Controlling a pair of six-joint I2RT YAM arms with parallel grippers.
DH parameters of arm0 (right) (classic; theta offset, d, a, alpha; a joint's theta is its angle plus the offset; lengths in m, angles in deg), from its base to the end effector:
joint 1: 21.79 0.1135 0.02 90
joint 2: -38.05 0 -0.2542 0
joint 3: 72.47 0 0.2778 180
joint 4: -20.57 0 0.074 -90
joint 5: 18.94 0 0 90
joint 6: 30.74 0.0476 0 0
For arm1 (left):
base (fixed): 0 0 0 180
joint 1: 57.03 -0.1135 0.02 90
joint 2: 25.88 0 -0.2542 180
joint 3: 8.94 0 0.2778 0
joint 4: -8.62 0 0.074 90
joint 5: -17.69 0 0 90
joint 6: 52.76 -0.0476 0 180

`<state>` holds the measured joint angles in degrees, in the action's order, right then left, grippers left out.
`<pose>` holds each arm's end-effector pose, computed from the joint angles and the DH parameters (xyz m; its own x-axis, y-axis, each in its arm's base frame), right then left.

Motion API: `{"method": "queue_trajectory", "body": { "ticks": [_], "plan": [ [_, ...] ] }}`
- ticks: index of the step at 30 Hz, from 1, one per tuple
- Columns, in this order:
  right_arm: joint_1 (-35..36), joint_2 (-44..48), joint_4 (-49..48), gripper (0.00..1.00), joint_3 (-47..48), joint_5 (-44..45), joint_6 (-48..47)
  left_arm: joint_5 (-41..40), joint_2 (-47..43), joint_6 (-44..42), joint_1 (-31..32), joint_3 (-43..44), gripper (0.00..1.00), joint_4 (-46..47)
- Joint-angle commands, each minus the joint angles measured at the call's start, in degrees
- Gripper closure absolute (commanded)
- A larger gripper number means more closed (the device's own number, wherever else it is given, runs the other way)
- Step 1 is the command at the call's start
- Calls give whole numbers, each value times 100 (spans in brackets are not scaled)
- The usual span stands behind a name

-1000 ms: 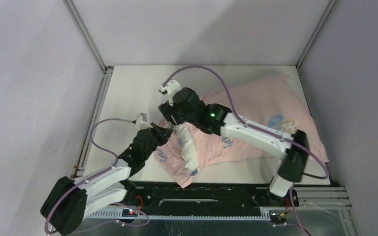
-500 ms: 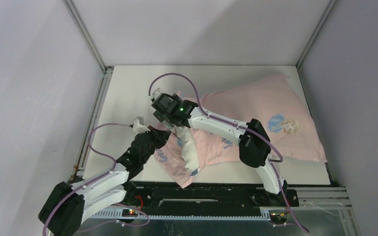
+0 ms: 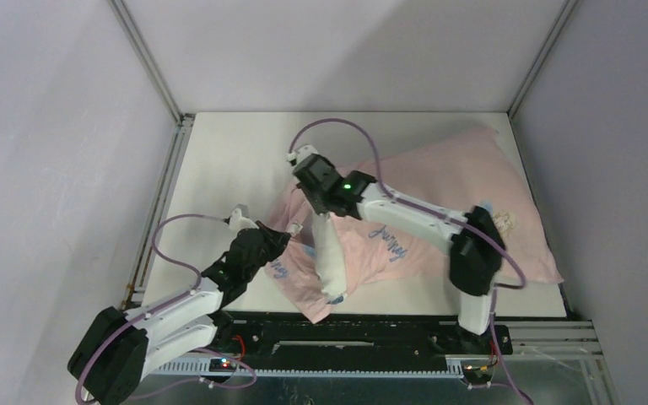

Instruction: Put the pillow into the pillowcase

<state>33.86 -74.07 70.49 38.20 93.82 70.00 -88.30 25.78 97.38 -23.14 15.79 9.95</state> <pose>0.2787 0.3752 0.2499 -0.5495 -0.4995 -0.6697 -0.5320 0.8273 -0.1806 0.1883 -0.1107 0.1353 -0.4646 -0.6922 -0.5522 -0.1469 0.6752 -0.7228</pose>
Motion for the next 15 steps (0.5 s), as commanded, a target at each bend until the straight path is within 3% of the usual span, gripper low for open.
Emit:
{"method": "queue_trajectory", "body": {
  "ticks": [1,5,11,15],
  "plan": [
    [-179,1607,-828,100,-1041,-1385,452,-92,251,-191,-50,500,100,-166],
    [-2,2065,-1077,100,-1400,-1604,580,464,577,-559,-19,684,100,-209],
    [157,2168,-1050,100,-1443,-1550,596,862,534,-898,119,724,74,-3],
    [158,2157,-1054,100,-1380,-1573,571,1186,453,-1247,198,911,66,-88]
  ]
}}
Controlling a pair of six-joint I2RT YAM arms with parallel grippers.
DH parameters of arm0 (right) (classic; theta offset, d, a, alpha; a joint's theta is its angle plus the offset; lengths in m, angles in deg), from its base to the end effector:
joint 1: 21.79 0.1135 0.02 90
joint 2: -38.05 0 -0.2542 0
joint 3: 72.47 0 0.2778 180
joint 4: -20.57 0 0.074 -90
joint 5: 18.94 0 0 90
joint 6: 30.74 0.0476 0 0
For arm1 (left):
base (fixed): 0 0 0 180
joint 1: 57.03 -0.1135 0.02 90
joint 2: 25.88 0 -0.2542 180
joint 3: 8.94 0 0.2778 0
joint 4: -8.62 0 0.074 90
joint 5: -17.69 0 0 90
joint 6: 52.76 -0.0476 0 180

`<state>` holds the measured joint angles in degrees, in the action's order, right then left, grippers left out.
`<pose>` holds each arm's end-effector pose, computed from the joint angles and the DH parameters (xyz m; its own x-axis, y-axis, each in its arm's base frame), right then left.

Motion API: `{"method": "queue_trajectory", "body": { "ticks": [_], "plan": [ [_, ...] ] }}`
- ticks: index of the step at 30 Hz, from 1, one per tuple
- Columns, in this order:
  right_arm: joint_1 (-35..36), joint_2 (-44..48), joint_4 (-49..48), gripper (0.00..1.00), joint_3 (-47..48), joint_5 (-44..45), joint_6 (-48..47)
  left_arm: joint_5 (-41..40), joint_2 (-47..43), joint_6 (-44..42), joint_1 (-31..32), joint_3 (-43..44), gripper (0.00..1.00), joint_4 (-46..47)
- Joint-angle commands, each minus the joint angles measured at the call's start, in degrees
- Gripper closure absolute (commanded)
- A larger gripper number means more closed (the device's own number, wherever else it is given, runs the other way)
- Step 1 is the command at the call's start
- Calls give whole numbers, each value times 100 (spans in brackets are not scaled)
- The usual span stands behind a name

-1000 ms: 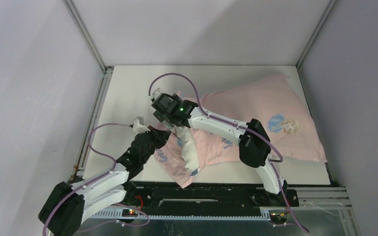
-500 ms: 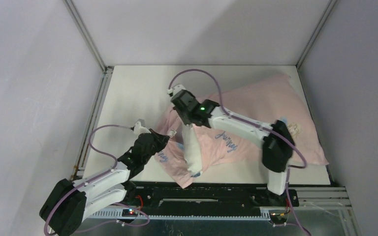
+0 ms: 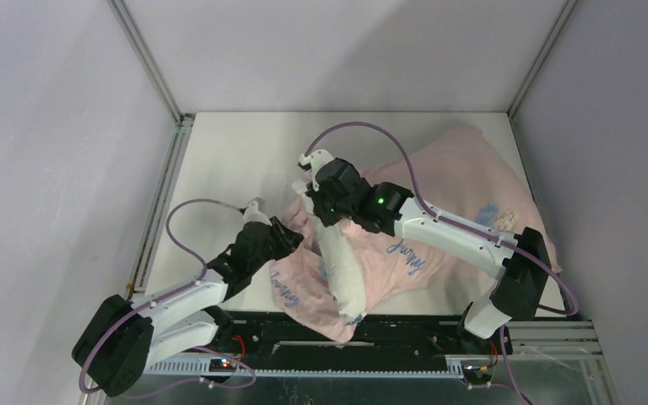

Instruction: Put the pillow into the pillowcase

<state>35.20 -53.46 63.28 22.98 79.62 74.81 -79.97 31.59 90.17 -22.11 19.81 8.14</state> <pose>0.2229 0.3301 0.3109 -0.5340 -0.3354 -0.7761 -0.6465 0.7535 0.1192 0.1944 -0.1280 0.1352 -0.6177 -0.5332 -0.5781 -0.0347 0.7528 -0.6573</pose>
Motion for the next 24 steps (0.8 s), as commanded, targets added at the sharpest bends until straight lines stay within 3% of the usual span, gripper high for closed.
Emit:
{"method": "queue_trajectory", "body": {
  "ticks": [1,10,24],
  "plan": [
    [30,100,-332,100,154,-153,82,397,-153,-603,121,558,64,18],
    [26,84,-256,100,321,-124,46,244,229,-846,128,1005,46,-803],
    [42,69,-194,100,472,-77,49,569,1661,-1137,381,1669,41,-755]
  ]
}}
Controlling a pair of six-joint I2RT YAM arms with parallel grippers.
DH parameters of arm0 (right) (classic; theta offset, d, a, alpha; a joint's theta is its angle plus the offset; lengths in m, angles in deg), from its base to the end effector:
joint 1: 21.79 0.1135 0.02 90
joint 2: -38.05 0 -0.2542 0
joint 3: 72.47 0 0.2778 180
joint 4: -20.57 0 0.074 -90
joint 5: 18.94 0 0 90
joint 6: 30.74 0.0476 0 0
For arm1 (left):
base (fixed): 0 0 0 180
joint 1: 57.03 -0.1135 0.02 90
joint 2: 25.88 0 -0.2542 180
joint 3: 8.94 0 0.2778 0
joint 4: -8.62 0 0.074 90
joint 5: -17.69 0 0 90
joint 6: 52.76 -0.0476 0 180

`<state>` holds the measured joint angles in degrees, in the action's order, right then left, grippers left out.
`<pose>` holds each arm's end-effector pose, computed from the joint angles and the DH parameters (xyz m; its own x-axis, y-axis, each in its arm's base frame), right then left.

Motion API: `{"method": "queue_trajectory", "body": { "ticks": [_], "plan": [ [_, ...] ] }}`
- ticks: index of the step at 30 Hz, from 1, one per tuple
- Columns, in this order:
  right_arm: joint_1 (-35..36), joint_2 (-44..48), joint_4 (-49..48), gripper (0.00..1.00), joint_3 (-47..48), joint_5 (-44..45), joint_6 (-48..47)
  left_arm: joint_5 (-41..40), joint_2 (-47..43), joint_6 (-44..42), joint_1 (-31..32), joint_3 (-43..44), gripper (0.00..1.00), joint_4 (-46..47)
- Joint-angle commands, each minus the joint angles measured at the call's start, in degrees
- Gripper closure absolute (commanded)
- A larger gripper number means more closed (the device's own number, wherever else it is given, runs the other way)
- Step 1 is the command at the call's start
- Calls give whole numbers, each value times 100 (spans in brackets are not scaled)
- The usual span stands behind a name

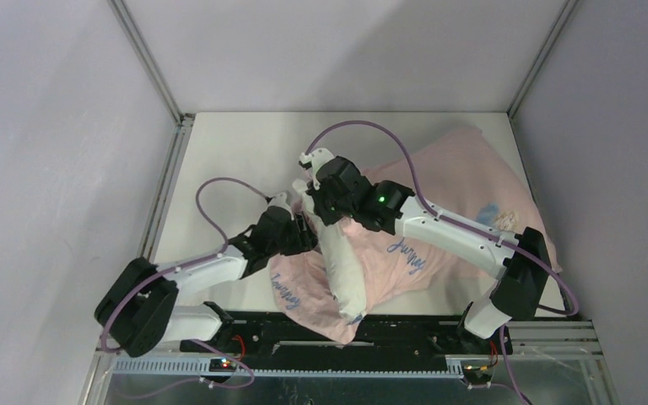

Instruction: Put the pillow into the pillowcase

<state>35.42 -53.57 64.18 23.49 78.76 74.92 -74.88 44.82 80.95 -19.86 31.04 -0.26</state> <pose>0.2209 0.3311 0.3119 -0.5398 -0.3440 -0.7683 -0.6555 0.7444 0.1273 0.2152 -0.1605 0.1340 -0.7652 -0.2861 -0.5767 0.0654 0.8566 -0.5118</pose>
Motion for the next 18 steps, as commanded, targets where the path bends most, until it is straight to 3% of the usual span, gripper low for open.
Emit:
{"method": "queue_trajectory", "body": {
  "ticks": [1,5,10,11,18],
  "plan": [
    [25,76,-275,100,443,16,37,10,459,-209,185,606,41,62],
    [15,105,-222,100,464,71,12,-410,580,-39,233,744,47,-40],
    [-4,193,-67,100,285,149,-50,-1163,-21,35,-22,721,94,-513],
    [-9,248,-60,100,184,141,-59,-1234,-128,40,-167,690,99,-598],
    [49,401,9,100,-457,-456,-220,-1327,-921,-46,-1145,861,100,-916]
  ]
}}
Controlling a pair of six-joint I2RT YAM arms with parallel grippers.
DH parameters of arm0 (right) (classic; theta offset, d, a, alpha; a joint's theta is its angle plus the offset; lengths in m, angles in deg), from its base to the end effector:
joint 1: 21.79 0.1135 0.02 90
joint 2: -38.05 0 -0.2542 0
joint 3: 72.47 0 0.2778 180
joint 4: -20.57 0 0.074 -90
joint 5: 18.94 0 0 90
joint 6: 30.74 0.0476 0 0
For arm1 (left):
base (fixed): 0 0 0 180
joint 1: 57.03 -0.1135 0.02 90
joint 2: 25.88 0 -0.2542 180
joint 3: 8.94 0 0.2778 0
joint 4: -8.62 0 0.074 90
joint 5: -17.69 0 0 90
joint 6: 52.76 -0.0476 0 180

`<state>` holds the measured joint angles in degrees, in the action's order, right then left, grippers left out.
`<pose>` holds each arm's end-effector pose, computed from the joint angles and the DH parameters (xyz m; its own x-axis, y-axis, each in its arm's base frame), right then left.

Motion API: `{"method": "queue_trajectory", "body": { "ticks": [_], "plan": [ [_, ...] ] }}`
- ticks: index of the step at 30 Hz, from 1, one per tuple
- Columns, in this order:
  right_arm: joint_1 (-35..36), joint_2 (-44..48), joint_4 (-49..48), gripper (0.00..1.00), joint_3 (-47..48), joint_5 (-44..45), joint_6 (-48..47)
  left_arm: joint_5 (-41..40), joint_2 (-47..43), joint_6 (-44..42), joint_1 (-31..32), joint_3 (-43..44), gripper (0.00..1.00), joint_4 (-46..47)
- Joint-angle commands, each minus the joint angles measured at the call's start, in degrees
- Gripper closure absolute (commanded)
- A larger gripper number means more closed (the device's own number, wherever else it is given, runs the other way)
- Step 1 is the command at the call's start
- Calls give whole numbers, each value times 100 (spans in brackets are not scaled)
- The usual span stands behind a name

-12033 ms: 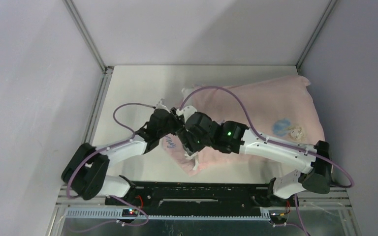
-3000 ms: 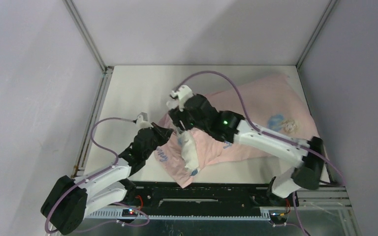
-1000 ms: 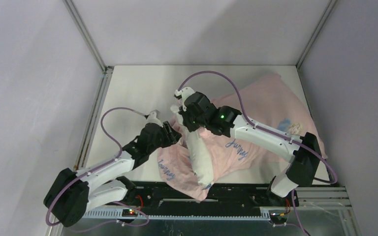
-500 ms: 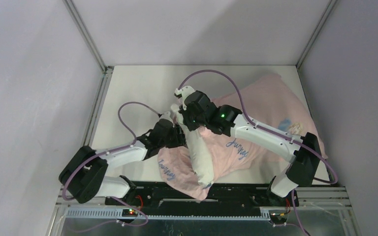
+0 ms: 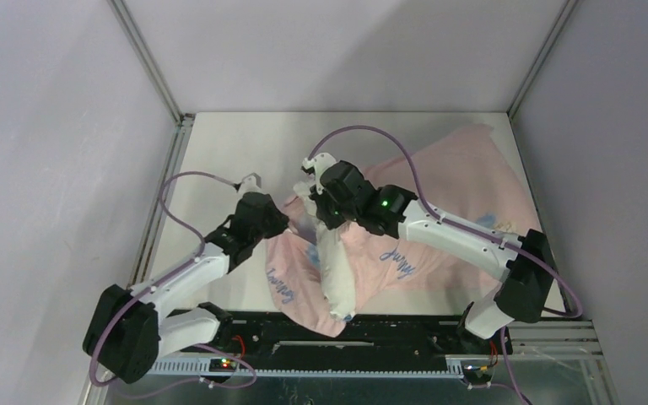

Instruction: Put the pillow into the pillowcase

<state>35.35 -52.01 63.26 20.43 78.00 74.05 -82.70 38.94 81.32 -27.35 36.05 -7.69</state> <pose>0.2169 0.3252 0.3038 -0.5362 -0.3630 -0.7621 -0.6688 0.7335 0.1211 0.2395 -0.1266 0.1781 -0.6189 -0.4349 -0.6541 -0.0975 0.8688 -0.4854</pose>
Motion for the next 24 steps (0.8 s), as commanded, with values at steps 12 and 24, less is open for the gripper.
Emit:
{"method": "queue_trajectory", "body": {
  "ticks": [12,24],
  "plan": [
    [30,-679,173,100,-369,-925,-38,-1103,-897,-312,-568,1404,100,212],
    [-639,-2033,1046,100,881,-471,570,242,-2118,-977,-438,565,100,1846]
  ]
}}
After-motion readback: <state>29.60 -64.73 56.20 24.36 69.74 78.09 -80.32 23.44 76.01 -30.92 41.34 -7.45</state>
